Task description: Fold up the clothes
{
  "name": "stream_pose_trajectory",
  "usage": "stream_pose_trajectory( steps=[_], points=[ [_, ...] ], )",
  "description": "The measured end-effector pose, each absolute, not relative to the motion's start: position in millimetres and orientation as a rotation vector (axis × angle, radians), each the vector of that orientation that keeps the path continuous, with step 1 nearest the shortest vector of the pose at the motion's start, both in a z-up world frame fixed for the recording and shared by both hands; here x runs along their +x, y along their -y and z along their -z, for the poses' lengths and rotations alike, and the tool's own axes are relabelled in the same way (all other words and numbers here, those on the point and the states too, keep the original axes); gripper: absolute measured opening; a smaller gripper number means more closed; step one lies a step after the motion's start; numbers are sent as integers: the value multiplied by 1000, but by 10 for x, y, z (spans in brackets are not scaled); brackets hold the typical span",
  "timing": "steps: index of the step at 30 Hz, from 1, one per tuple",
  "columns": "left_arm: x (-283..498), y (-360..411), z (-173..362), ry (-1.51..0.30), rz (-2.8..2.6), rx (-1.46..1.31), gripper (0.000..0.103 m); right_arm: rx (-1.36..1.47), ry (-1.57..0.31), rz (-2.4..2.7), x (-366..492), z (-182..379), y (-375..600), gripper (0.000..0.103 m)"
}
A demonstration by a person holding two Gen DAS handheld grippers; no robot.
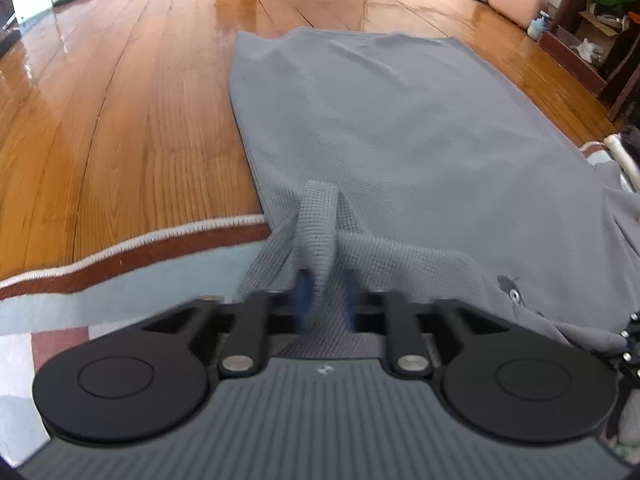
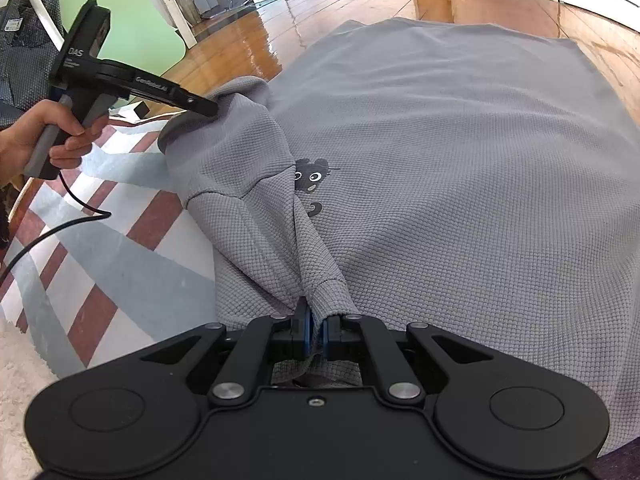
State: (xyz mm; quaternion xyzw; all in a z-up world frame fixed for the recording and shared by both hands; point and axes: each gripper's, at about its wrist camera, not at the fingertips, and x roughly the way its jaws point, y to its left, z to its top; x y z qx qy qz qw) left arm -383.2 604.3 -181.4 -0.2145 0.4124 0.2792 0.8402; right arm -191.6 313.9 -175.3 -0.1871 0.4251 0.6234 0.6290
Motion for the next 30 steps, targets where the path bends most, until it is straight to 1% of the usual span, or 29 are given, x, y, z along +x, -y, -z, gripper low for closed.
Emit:
stream_pose_trajectory(
  steps=[1,2,3,4,6,10,12,13,14,15,17,19,21,23,26,30],
  points=[
    [-3756,-6080,1853,-868,-619,-442,53,-428,-974,-1428,-1916,1753,-3137,6],
    [-3751,-6087,1862,-869,-638,-436,49,-427,-974,-1428,-1915,1754,-3136,6],
    [-3756,-6106,1872,-879,-645,-458,19,-425,-975,-1429,-1912,1753,-3135,6],
    [-3761,-6127,1882,-890,-651,-481,2,-420,-977,-1432,-1907,1750,-3132,7],
    [-3948,-6087,1739,-802,-644,-531,1,-388,-993,-1456,-1883,1728,-3112,10],
    [-4724,-5996,1337,-518,-582,-719,1,-235,-996,-1595,-1812,1554,-2964,9],
    [-5190,-5970,1295,-394,-580,-827,2,-153,-1042,-1718,-1803,1479,-2902,9],
    [-5437,-5958,1298,-334,-587,-883,2,-108,-1105,-1794,-1806,1478,-2895,9],
    [-5565,-5959,1394,-342,-614,-913,2,-57,-1192,-1873,-1808,1506,-2907,10],
    [-5685,-5961,1497,-355,-642,-942,2,-13,-1296,-1930,-1810,1569,-2939,13],
    [-5924,-5965,1703,-380,-698,-998,2,-32,-1442,-1922,-1837,1728,-3030,13],
    [-6163,-5969,1908,-406,-754,-1054,2,-139,-1527,-1845,-1887,1898,-3109,13],
    [-6403,-5973,2114,-432,-810,-1110,2,-254,-1545,-1798,-1965,2004,-3133,12],
    [-6474,-5950,2214,-411,-845,-1133,2,-361,-1478,-1812,-2066,1984,-3113,12],
    [-6515,-5880,2234,-354,-870,-1146,3,-402,-1410,-1850,-2130,1880,-3097,13],
    [-6546,-5711,2135,-240,-865,-1124,3,-408,-1369,-1814,-2089,1810,-3110,13]
  ],
)
